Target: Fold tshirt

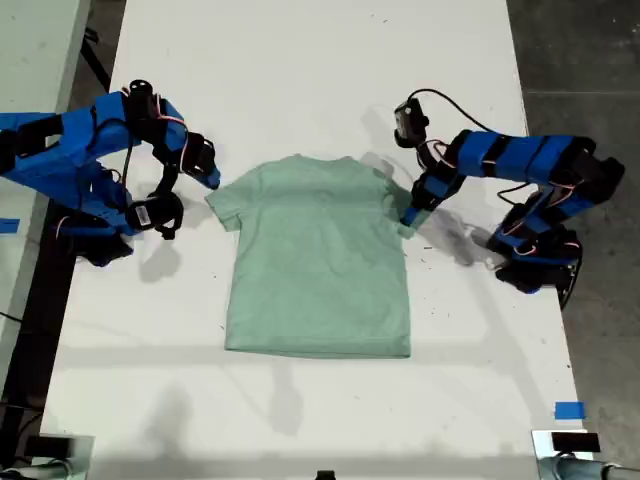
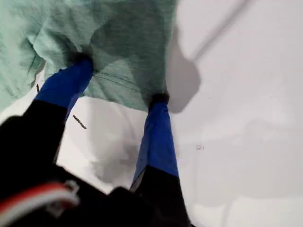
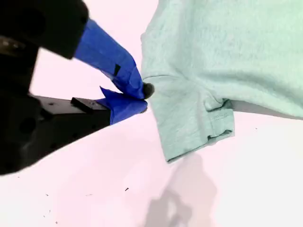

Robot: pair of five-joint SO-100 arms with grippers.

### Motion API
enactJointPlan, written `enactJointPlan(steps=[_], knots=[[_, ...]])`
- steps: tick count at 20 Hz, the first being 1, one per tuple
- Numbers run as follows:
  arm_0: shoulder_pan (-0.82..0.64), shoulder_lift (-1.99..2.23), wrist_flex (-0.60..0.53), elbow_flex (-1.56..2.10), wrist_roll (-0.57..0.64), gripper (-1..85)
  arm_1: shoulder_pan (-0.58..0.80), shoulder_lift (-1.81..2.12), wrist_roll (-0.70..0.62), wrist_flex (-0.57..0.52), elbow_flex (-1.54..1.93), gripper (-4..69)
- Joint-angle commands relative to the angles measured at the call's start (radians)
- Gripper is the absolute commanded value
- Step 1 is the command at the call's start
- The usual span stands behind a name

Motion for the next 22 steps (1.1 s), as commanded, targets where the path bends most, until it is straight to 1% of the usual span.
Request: enactJointPlan(steps=[1, 2, 3, 4, 8, 10, 13, 15, 17, 18, 19, 22], knots=[[0.018, 0.037, -0.005, -0.052, -0.014, 0.0, 0.018, -0.018, -0.003, -0.025, -0.049, 27.7], [0.02, 0.035, -0.008, -0.052, -0.014, 0.0, 0.023, -0.038, -0.009, -0.018, -0.061, 26.9], [0.02, 0.031, -0.012, -0.052, -0.014, 0.0, 0.025, -0.054, -0.011, -0.012, -0.075, 21.8], [0.018, 0.025, -0.017, -0.049, -0.014, 0.0, 0.026, -0.071, -0.014, -0.005, -0.091, 10.4], [0.009, -0.008, -0.049, -0.034, -0.014, 0.0, 0.018, -0.097, -0.014, 0.015, -0.124, 5.5], [0.014, -0.018, -0.058, -0.034, -0.014, 0.0, 0.018, -0.097, -0.002, 0.021, -0.135, -1.0], [0.017, -0.023, -0.06, -0.034, -0.015, 0.0, 0.02, -0.097, 0.003, 0.049, -0.152, -2.0], [0.02, -0.023, -0.06, -0.034, -0.018, 0.0, 0.011, -0.057, 0.025, 0.143, -0.206, -2.0], [0.023, -0.025, -0.06, -0.032, -0.025, 0.0, -0.014, 0.012, 0.038, 0.184, -0.245, -2.0], [0.026, -0.026, -0.06, -0.034, -0.028, 0.0, -0.028, 0.018, 0.052, 0.232, -0.288, -2.0], [0.029, -0.026, -0.06, -0.034, -0.029, 0.0, -0.064, 0.02, 0.066, 0.278, -0.353, -2.0], [0.035, -0.037, -0.063, -0.035, -0.032, 0.0, -0.167, -0.02, 0.14, 0.331, -0.543, -2.0]])
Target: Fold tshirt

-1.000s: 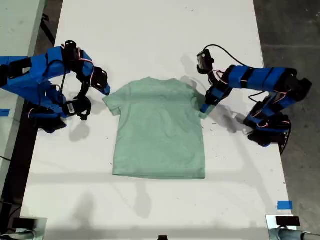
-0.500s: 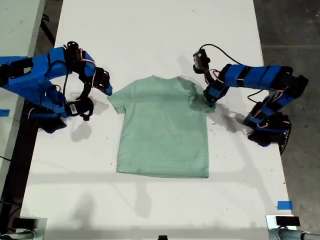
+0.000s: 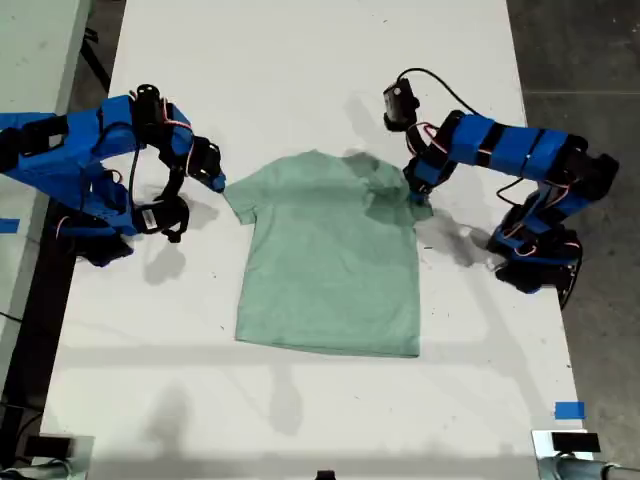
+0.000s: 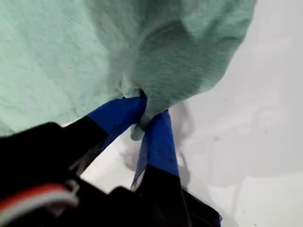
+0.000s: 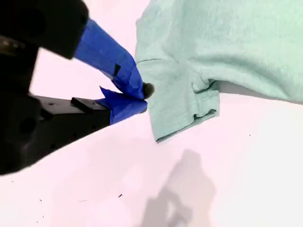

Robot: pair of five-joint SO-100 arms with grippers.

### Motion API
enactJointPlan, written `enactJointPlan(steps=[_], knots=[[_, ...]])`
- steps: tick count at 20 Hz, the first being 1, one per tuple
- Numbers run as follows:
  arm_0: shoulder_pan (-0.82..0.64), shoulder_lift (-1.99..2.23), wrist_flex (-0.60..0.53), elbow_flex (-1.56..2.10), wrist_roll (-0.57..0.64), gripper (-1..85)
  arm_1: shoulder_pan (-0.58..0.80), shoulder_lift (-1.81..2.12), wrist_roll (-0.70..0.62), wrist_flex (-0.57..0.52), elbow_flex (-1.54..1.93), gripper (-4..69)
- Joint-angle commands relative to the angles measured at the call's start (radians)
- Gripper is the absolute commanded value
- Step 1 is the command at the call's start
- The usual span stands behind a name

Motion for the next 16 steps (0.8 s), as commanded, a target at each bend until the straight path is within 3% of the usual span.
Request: enactJointPlan(steps=[1, 5, 12, 13, 14, 15, 16], knots=[[0.018, 0.003, -0.018, -0.035, -0.015, 0.0, -0.107, -0.014, 0.077, 0.055, -0.247, -2.0], [0.026, 0.003, -0.021, -0.035, -0.021, 0.0, -0.256, -0.337, 0.161, 0.149, -0.713, -2.0], [0.048, 0.003, -0.028, -0.014, -0.034, 0.0, -0.314, -0.746, 0.224, 0.186, -1.14, -1.7], [0.048, 0.003, -0.031, -0.012, -0.034, 0.0, -0.316, -0.746, 0.225, 0.186, -1.147, 5.0], [0.048, 0.003, -0.032, -0.012, -0.034, 0.0, -0.316, -0.736, 0.229, 0.204, -1.161, 26.9], [0.046, 0.003, -0.035, -0.012, -0.034, 0.0, -0.314, -0.721, 0.222, 0.222, -1.177, 33.6], [0.043, 0.003, -0.037, -0.011, -0.034, 0.1, -0.313, -0.693, 0.218, 0.236, -1.186, 32.1]])
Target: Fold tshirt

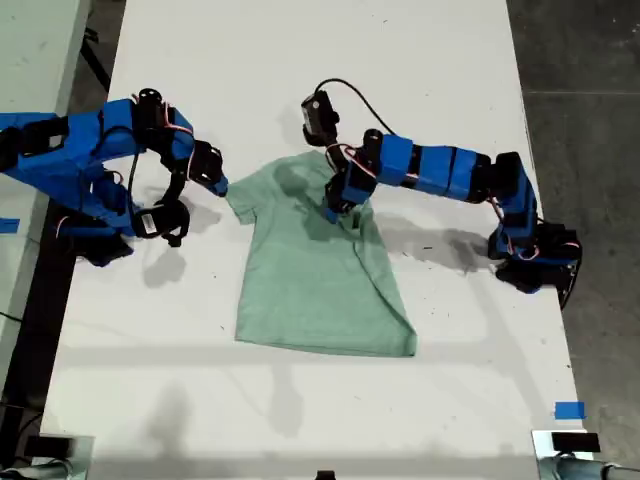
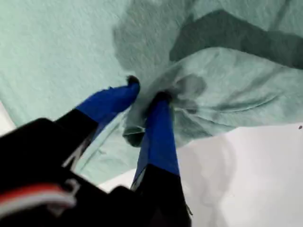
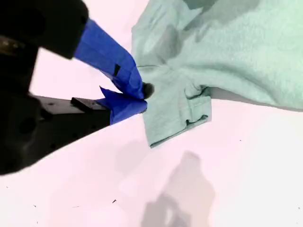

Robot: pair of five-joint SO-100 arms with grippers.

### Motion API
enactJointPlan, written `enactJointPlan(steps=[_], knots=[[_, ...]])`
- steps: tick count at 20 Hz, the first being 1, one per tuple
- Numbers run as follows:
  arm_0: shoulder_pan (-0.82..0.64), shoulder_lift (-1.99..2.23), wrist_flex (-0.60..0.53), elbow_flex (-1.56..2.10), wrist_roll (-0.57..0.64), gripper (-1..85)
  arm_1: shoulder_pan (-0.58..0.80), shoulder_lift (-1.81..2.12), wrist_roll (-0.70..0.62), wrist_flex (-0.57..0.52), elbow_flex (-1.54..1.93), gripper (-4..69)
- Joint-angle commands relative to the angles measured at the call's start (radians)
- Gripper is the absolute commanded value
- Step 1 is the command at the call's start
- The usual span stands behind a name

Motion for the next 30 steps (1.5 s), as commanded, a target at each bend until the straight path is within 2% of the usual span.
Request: enactJointPlan(steps=[1, 8, 11, 14, 22, 30], knots=[[0.003, 0.005, -0.015, -0.011, -0.009, 0.3, -0.012, 0.114, -0.002, 0.035, -0.081, 30.3], [-0.029, 0.005, -0.021, -0.017, -0.005, 2.3, 0.048, 0.347, -0.002, 0.149, 0.003, 24.4], [-0.069, 0.005, 0.014, -0.017, 0.023, 9.8, 0.052, 0.434, -0.012, 0.172, 0.1, 22.9], [-0.08, 0.003, 0.032, -0.002, 0.067, 32.9, 0.049, 0.508, -0.015, 0.172, 0.206, 20.6], [-0.204, -0.057, 0.046, 0.028, 0.126, 37.7, 0.028, 0.612, -0.006, 0.138, 0.374, 19.8], [-0.235, -0.331, -0.152, 0.034, 0.132, 37.1, 0.017, 0.692, 0.0, 0.114, 0.466, 19.6]])
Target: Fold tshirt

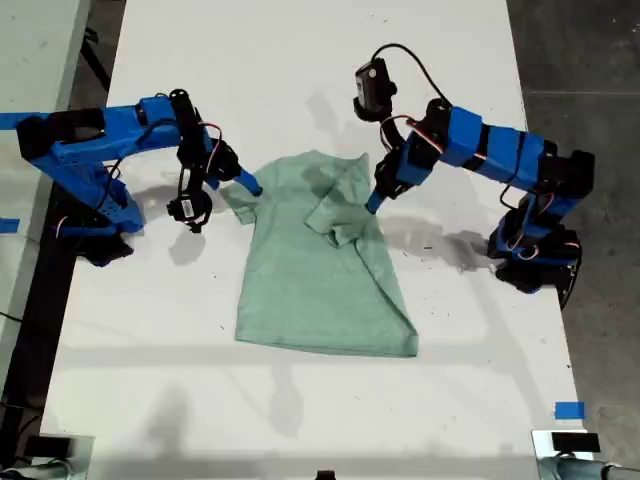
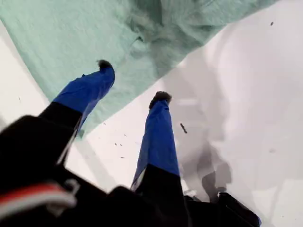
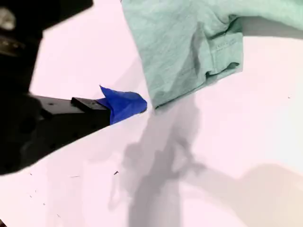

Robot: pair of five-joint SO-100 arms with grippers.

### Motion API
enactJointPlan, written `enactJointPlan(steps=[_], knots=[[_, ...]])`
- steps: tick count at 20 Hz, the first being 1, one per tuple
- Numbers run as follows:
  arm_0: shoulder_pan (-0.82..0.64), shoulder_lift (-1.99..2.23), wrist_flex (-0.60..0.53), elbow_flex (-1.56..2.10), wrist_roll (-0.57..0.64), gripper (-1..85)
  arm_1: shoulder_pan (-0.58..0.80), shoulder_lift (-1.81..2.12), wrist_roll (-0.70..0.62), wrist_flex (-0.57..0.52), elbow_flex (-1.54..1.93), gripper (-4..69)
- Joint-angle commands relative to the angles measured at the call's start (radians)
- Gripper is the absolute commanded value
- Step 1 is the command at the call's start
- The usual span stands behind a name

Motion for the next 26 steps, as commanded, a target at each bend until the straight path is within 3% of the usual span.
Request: enactJointPlan(steps=[1, 12, 15, 18, 26], knots=[[-0.025, -0.061, -0.051, -0.034, 0.012, 37.1, -0.026, 0.114, 0.005, -0.04, 0.015, 19.5], [-0.114, -0.336, -0.17, -0.087, 0.046, 32.0, -0.029, 0.393, 0.044, -0.161, 0.314, 20.1], [-0.126, -0.405, -0.156, -0.133, 0.046, 11.5, -0.026, 0.431, 0.049, -0.172, 0.362, 20.1], [-0.14, -0.377, -0.158, -0.129, 0.051, 0.1, -0.026, 0.453, 0.052, -0.183, 0.39, 20.2], [-0.245, -0.187, -0.083, -0.051, 0.08, 0.0, -0.031, 0.472, 0.063, -0.201, 0.425, 20.3]])
